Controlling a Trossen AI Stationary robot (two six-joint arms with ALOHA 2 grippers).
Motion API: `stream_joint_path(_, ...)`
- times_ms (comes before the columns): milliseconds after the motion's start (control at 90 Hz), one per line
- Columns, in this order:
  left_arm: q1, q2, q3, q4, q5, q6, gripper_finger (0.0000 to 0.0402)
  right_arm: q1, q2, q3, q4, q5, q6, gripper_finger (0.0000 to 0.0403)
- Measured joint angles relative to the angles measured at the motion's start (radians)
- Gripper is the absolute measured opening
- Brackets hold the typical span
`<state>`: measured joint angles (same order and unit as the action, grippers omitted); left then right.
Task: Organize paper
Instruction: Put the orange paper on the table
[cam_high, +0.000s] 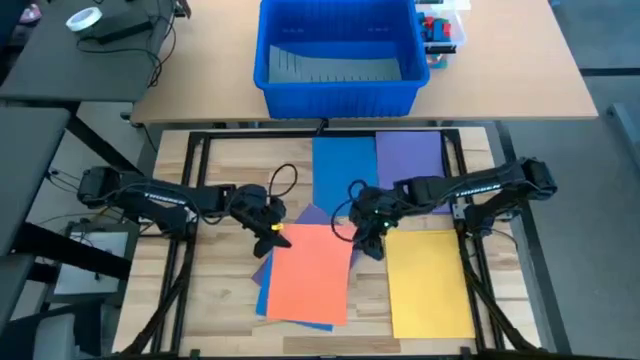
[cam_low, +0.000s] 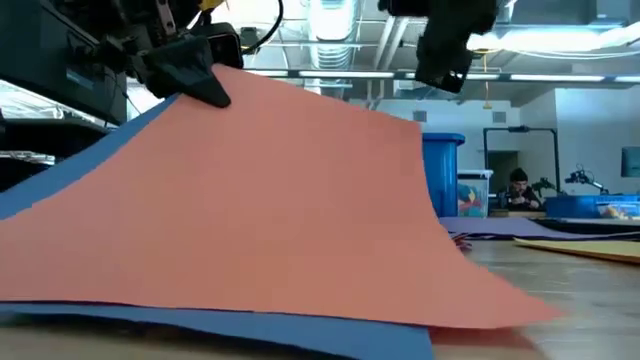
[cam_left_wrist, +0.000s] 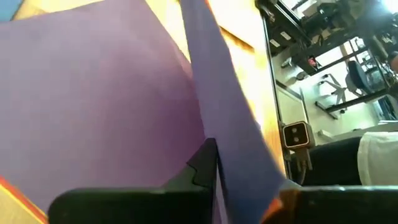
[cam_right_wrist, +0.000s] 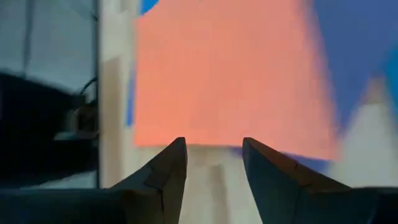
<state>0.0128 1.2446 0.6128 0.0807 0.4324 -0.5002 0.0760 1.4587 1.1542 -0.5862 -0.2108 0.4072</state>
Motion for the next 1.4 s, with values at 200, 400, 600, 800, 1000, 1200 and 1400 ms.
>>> stream_joint_path(200,0.0,0.0,0.0,0.0,0.017,0.022,0.0,-0.07,-0.004,0.0,-0.089,0.053,-0.077,0.015)
stream_joint_path(400,0.0,0.0,0.0,0.036,0.02,0.022,0.0,-0.097,0.058,0.0,-0.097,0.055,-0.143,0.015)
stream_joint_path(600,0.0,0.0,0.0,0.044,0.02,0.021,0.0,-0.078,0.085,0.0,-0.04,-0.034,-0.12,0.015)
stream_joint_path(800,0.001,0.0,0.0,0.033,0.02,0.02,0.0,-0.036,0.049,0.004,-0.05,-0.053,-0.034,0.0142)
stream_joint_path(1000,0.026,0.0,0.0,0.032,0.02,0.018,0.0,0.022,0.049,0.014,0.013,-0.053,-0.023,0.0139)
stream_joint_path(1200,0.043,0.0,0.0,0.031,0.02,0.015,0.0,0.071,0.053,0.015,0.07,-0.054,0.041,0.0139)
stream_joint_path(1400,0.043,0.0,0.0,0.044,0.02,0.016,0.0,0.088,0.08,0.017,0.135,-0.025,0.057,0.0139)
